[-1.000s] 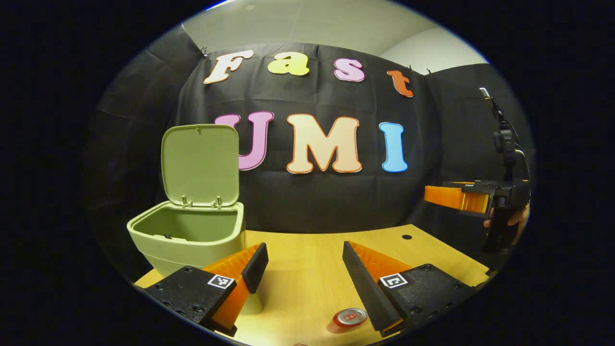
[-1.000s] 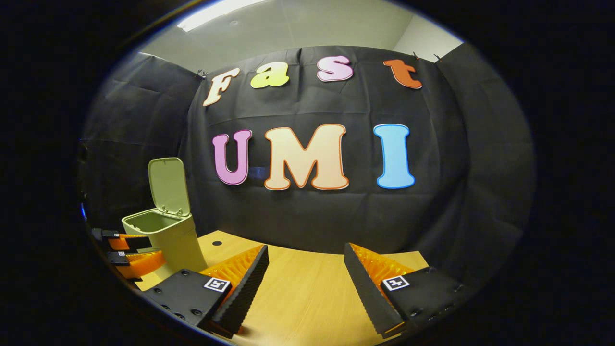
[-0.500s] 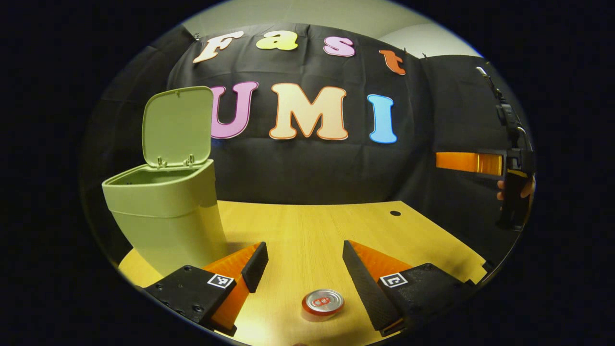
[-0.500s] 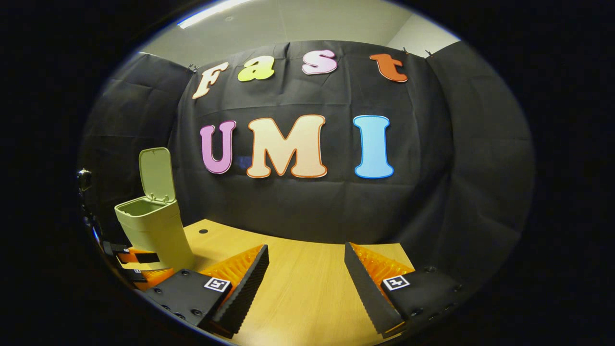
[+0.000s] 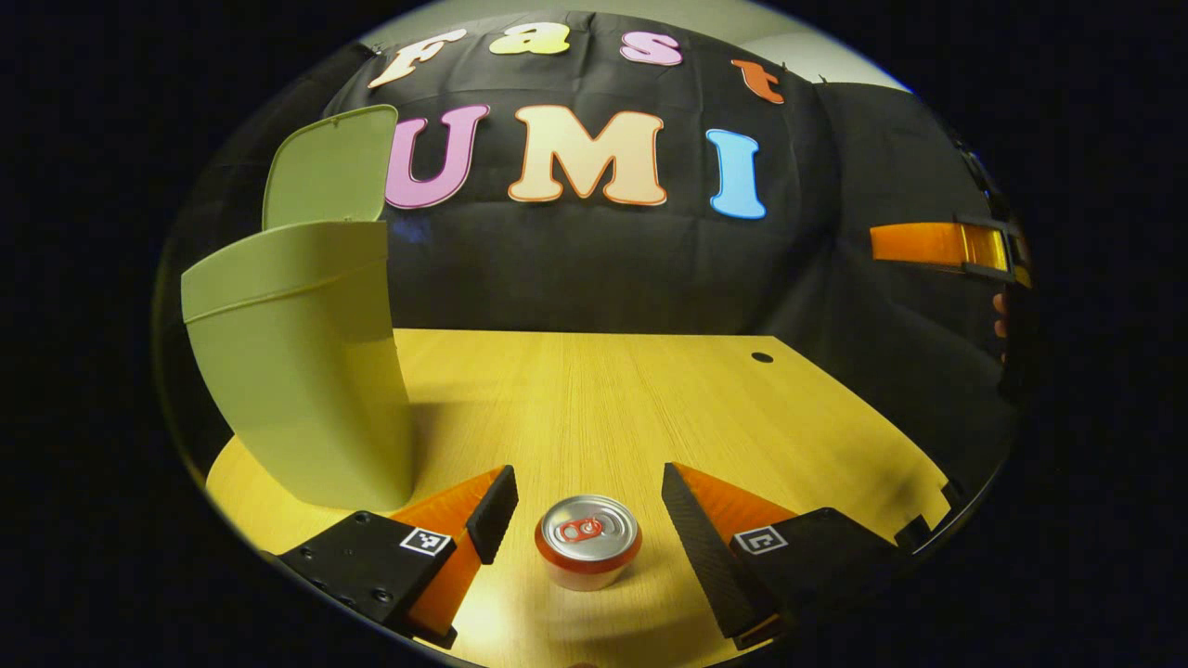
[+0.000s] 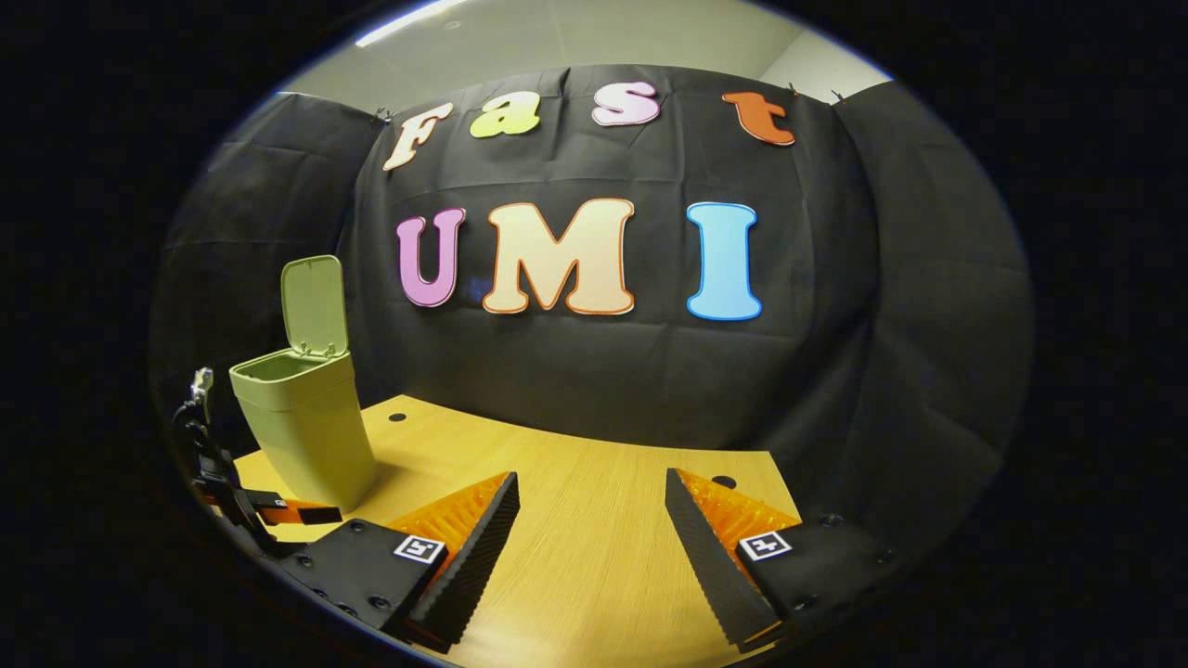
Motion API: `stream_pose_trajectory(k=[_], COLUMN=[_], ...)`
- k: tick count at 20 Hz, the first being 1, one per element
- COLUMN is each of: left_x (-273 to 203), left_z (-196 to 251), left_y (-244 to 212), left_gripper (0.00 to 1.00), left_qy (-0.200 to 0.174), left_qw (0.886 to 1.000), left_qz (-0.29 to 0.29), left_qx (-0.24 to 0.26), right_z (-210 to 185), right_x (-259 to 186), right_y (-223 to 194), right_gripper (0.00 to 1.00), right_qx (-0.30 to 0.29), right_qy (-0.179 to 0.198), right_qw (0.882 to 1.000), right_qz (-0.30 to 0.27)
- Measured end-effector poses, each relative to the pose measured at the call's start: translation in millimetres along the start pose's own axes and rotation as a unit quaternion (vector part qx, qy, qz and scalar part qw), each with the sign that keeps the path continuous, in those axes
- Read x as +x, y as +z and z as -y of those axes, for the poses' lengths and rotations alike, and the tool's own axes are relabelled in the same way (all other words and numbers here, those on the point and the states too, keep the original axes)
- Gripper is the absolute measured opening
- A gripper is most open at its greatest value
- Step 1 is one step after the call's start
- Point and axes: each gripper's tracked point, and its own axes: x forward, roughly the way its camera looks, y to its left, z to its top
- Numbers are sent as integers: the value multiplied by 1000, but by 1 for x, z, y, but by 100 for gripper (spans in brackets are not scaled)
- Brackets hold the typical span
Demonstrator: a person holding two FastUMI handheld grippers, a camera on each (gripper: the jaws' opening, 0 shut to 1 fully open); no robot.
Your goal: Press the lid of the desktop garbage bin to open it, pick up the crumpled paper on the desktop and throw it into the bin, then pick up the pop can on the desktop and drop it into the bin, and finally close the garbage bin lid.
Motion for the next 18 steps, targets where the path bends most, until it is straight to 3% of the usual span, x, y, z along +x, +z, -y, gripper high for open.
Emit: stream_pose_trajectory(k=[7, 9, 18], left_x=[12, 12, 8], left_z=[-5, -5, -31], left_y=[-52, -43, 65], left_gripper=[95, 77, 76], left_qy=[11, 8, 14], left_qw=[998, 998, 999], left_qz=[-65, -53, 37], left_qx=[14, 30, 36], right_z=[-13, -15, -43], right_x=[-3, -3, 1], right_y=[-10, -9, -6], right_gripper=[99, 99, 99], right_qx=[-14, -12, 11], right_qy=[16, 17, 31], right_qw=[1000, 1000, 999], right_qz=[-11, -10, -1])
